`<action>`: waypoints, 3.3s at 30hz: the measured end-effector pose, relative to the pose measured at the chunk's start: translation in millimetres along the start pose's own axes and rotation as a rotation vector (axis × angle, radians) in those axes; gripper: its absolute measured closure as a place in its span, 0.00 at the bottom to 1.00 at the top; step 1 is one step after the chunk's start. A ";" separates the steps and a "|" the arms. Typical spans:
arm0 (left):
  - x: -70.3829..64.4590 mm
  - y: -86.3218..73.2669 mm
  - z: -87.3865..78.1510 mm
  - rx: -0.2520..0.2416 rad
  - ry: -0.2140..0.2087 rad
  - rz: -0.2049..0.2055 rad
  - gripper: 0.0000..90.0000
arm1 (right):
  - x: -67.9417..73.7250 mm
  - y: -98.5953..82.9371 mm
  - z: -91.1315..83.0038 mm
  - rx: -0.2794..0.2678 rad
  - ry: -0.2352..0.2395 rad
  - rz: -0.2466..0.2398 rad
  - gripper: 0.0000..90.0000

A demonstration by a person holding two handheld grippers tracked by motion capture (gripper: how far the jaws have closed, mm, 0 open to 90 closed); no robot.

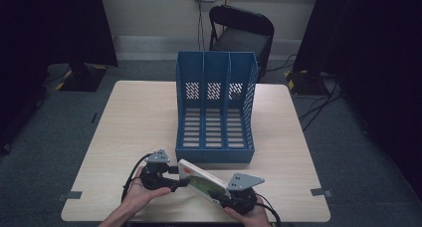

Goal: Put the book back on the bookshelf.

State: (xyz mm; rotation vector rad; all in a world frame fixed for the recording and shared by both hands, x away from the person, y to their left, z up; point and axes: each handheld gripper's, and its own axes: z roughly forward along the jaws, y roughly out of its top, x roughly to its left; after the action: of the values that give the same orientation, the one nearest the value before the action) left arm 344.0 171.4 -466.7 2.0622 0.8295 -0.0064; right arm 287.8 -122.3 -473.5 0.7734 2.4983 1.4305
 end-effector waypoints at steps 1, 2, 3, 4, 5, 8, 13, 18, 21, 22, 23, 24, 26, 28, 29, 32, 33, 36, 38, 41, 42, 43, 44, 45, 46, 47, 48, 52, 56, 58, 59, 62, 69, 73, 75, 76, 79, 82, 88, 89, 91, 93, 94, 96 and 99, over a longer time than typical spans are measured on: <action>2.0 -0.8 -1.3 0.007 0.010 -0.007 0.38 | -0.4 0.0 -0.7 0.002 0.002 0.003 0.85; 4.2 -1.7 -2.5 0.010 0.018 -0.010 0.36 | -0.6 -0.1 -1.3 0.003 0.004 0.006 0.85; 6.7 -2.5 -3.7 0.015 0.018 -0.020 0.34 | -0.9 0.1 -2.1 0.006 0.007 0.009 0.85; 9.6 -3.4 -4.7 0.023 0.025 -0.031 0.33 | -1.1 0.3 -2.7 0.008 0.010 0.011 0.85; 12.6 -4.3 -5.9 0.035 0.034 -0.039 0.31 | -1.4 0.6 -3.4 0.009 0.013 0.013 0.85; 21.0 -7.2 -7.3 0.087 0.084 -0.062 0.30 | -2.6 1.1 -4.9 0.011 0.018 0.022 0.85; 38.2 -12.4 -11.7 0.136 0.193 -0.134 0.30 | -3.4 2.4 -7.4 0.011 0.019 0.025 0.85; 43.6 -16.5 -11.2 0.151 0.270 -0.120 0.25 | -3.9 2.6 -9.0 0.008 0.017 0.022 0.85; 43.7 -18.8 -10.0 0.139 0.334 -0.094 0.22 | -5.0 2.1 -10.7 0.006 0.020 0.029 0.85; 44.3 -20.8 -8.9 0.124 0.349 -0.068 0.22 | -5.0 2.1 -10.7 0.006 0.020 0.029 0.85; 44.7 -22.1 -8.0 0.121 0.370 -0.046 0.19 | -4.7 2.4 -11.5 0.003 0.020 0.034 0.85; 44.8 -22.8 -7.7 0.120 0.382 -0.040 0.19 | -4.7 2.4 -11.5 0.003 0.020 0.034 0.85; 45.5 -24.5 -6.7 0.103 0.408 -0.030 0.19 | -4.2 2.8 -12.5 0.004 0.015 0.033 0.85; 46.5 -27.2 -6.5 0.097 0.430 0.005 0.19 | -4.2 3.0 -13.7 0.003 0.018 0.040 0.85; 47.6 -29.3 -6.5 0.080 0.436 0.006 0.17 | -4.8 3.5 -15.0 -0.002 0.014 0.040 0.85; 48.5 -31.5 -6.4 0.059 0.433 0.011 0.16 | -5.3 4.2 -16.4 -0.005 0.014 0.043 0.85; 49.0 -32.4 -6.3 0.051 0.434 0.016 0.16 | -5.5 4.6 -17.3 -0.006 0.014 0.042 0.85; 50.4 -34.7 -5.1 0.022 0.431 0.018 0.14 | -5.7 6.2 -20.0 -0.015 0.017 0.043 0.85; 51.5 -35.5 -4.3 0.010 0.427 0.022 0.12 | -4.4 7.9 -22.3 -0.015 0.018 0.033 0.85; 51.9 -35.3 -4.0 0.014 0.423 0.026 0.11 | -1.1 10.5 -27.4 -0.026 0.025 0.023 0.85; 51.9 -35.3 -4.0 0.014 0.423 0.026 0.11 | -1.1 10.5 -27.4 -0.026 0.025 0.023 0.85; 52.0 -35.2 -3.9 0.014 0.423 0.026 0.11 | -0.6 11.7 -29.4 -0.030 0.024 0.023 0.85; 52.0 -35.2 -3.9 0.014 0.423 0.026 0.11 | -0.6 11.7 -29.4 -0.030 0.024 0.023 0.85; 52.0 -35.2 -3.8 0.013 0.423 0.025 0.11 | -0.7 12.5 -30.5 -0.032 0.025 0.021 0.85; 52.2 -35.1 -3.9 0.014 0.424 0.027 0.11 | -0.5 13.3 -31.7 -0.034 0.026 0.019 0.85; 52.3 -35.1 -3.8 0.014 0.425 0.026 0.11 | -0.3 14.4 -32.9 -0.036 0.029 0.016 0.85; 52.4 -35.0 -3.7 0.015 0.426 0.026 0.10 | 0.0 15.6 -34.1 -0.037 0.038 0.013 0.85; 52.4 -34.9 -3.5 0.016 0.424 0.024 0.10 | 2.8 20.7 -38.0 -0.045 0.049 -0.001 0.85; 52.2 -34.8 -3.1 0.014 0.431 0.025 0.09 | 3.1 26.4 -42.3 -0.060 0.050 -0.006 0.85; 52.2 -34.8 -3.0 0.013 0.431 0.024 0.09 | 2.3 29.0 -44.6 -0.067 0.046 -0.007 0.85; 52.1 -34.9 -2.8 0.012 0.429 0.022 0.09 | 1.7 30.3 -45.7 -0.070 0.044 -0.010 0.85; 52.4 -34.7 -3.0 0.016 0.432 0.021 0.08 | -2.0 34.9 -50.9 -0.090 0.037 -0.001 0.85; 52.9 -34.6 -2.8 0.021 0.436 0.016 0.06 | -7.4 45.4 -57.8 -0.116 0.015 -0.002 0.85; 53.3 -34.5 -2.8 0.025 0.439 0.013 0.05 | -14.4 52.8 -62.1 -0.135 -0.019 0.008 0.85; 53.3 -34.4 -2.8 0.026 0.440 0.014 0.05 | -16.4 53.3 -62.3 -0.135 -0.026 0.012 0.85; 53.3 -34.5 -2.8 0.025 0.440 0.013 0.05 | -18.3 53.8 -62.9 -0.136 -0.034 0.013 0.85; 53.5 -34.4 -2.7 0.027 0.438 0.011 0.04 | -26.2 56.6 -69.4 -0.154 -0.072 0.029 0.85; 53.5 -34.3 -2.6 0.027 0.439 0.010 0.04 | -29.8 58.5 -73.3 -0.164 -0.095 0.036 0.85; 53.5 -34.3 -2.6 0.027 0.439 0.010 0.04 | -40.9 62.7 -82.4 -0.174 -0.168 0.063 0.85; 53.5 -34.3 -2.6 0.027 0.439 0.010 0.04 | -44.5 64.2 -85.0 -0.177 -0.192 0.071 0.85; 53.5 -34.3 -2.6 0.027 0.439 0.010 0.04 | -46.6 64.9 -86.0 -0.180 -0.200 0.077 0.85; 53.4 -34.3 -2.6 0.027 0.439 0.010 0.04 | -52.5 66.4 -88.8 -0.182 -0.231 0.090 0.85; 53.5 -34.3 -2.6 0.027 0.439 0.010 0.04 | -52.5 66.4 -88.8 -0.182 -0.231 0.090 0.85; 53.5 -34.3 -2.6 0.027 0.439 0.010 0.04 | -55.6 66.9 -90.3 -0.182 -0.257 0.101 0.85; 53.5 -34.3 -2.6 0.027 0.439 0.010 0.04 | -60.6 67.1 -92.4 -0.186 -0.289 0.116 0.85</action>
State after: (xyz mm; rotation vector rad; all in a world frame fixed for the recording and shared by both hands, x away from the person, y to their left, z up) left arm 365.6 216.1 -506.5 2.1250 1.0850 0.4564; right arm 328.1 -195.7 -375.0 1.0203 2.1047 1.4433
